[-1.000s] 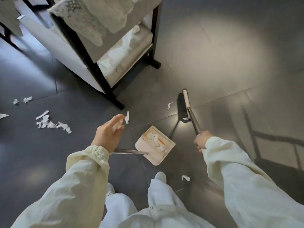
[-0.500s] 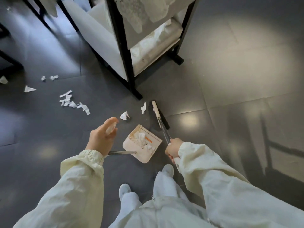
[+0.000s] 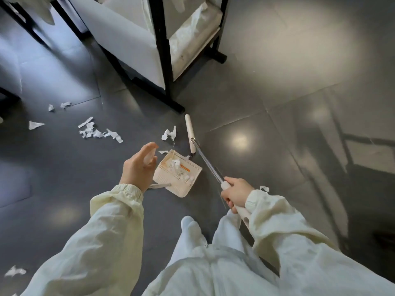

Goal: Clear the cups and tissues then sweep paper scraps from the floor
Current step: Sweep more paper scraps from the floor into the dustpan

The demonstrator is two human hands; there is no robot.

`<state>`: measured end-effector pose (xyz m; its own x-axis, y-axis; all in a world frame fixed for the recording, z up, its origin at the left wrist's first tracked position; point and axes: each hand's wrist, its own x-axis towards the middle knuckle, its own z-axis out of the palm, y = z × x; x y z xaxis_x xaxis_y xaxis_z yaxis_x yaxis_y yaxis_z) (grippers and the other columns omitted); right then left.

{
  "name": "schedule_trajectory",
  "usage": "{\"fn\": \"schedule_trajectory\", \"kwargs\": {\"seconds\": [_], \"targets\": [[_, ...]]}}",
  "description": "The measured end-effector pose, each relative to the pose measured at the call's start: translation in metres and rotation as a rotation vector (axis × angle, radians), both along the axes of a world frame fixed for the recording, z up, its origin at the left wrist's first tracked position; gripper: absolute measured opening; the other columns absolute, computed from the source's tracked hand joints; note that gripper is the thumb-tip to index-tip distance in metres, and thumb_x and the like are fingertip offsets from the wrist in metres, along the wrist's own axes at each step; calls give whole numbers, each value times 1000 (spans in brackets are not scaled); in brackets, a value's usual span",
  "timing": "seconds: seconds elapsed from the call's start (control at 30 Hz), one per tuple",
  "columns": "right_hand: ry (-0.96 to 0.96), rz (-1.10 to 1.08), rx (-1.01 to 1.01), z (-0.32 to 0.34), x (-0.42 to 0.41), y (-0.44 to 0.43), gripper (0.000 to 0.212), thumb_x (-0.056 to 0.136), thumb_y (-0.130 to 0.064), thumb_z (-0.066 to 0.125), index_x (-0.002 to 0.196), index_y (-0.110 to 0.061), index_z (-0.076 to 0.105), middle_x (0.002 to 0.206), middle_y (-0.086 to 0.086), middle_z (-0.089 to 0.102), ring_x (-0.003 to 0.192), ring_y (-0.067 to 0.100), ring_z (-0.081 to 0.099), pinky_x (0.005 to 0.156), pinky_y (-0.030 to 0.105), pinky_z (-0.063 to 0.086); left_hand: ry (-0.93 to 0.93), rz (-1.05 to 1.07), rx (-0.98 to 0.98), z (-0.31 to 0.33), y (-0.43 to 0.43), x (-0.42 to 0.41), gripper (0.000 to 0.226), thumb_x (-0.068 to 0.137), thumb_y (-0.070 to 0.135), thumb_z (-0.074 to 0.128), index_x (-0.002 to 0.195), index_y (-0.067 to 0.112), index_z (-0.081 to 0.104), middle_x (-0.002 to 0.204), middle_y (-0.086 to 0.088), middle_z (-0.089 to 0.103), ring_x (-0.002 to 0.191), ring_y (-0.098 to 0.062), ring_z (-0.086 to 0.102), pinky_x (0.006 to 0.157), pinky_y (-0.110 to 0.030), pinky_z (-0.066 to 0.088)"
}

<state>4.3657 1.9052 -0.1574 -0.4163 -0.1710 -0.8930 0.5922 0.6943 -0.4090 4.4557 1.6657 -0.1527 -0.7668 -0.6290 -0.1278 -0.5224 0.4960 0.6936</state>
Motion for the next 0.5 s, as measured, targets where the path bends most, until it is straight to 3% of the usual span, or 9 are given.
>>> {"fn": "schedule_trajectory", "kwargs": {"seconds": [0.1,0.23,0.3,0.37,0.5], "targets": [[30,-132,-19,-1,20,25,72,85,5,45,148,-26,30,61,7,46,31,11,35,35,15,33,11,-29,-13,5,18,7,40,87,9,60,99,45,51,80,7,58,70,-20,54,74,-22,37],[62,-239,14,-5,36,80,68,85,6,44,146,-21,33,59,7,45,42,16,35,35,16,32,8,-44,-5,8,50,17,40,88,14,58,104,49,46,86,7,59,74,-20,54,76,-22,37],[92,-267,51,-6,45,117,47,84,6,44,127,-11,50,60,8,43,44,18,36,37,17,32,13,-75,-34,6,70,25,38,89,16,58,105,47,45,89,6,59,75,-20,53,77,-23,36],[119,-279,101,-2,59,154,18,84,5,43,94,-8,48,58,8,41,45,18,36,38,19,32,17,-98,-64,3,96,35,36,90,15,56,106,45,44,90,-1,59,77,-26,54,77,-27,38],[160,-289,216,0,83,214,15,84,3,44,75,-9,44,55,9,44,40,20,40,35,17,35,2,-141,-95,-1,145,53,35,91,14,55,111,41,43,98,-16,63,87,-39,58,81,-39,46]]}}
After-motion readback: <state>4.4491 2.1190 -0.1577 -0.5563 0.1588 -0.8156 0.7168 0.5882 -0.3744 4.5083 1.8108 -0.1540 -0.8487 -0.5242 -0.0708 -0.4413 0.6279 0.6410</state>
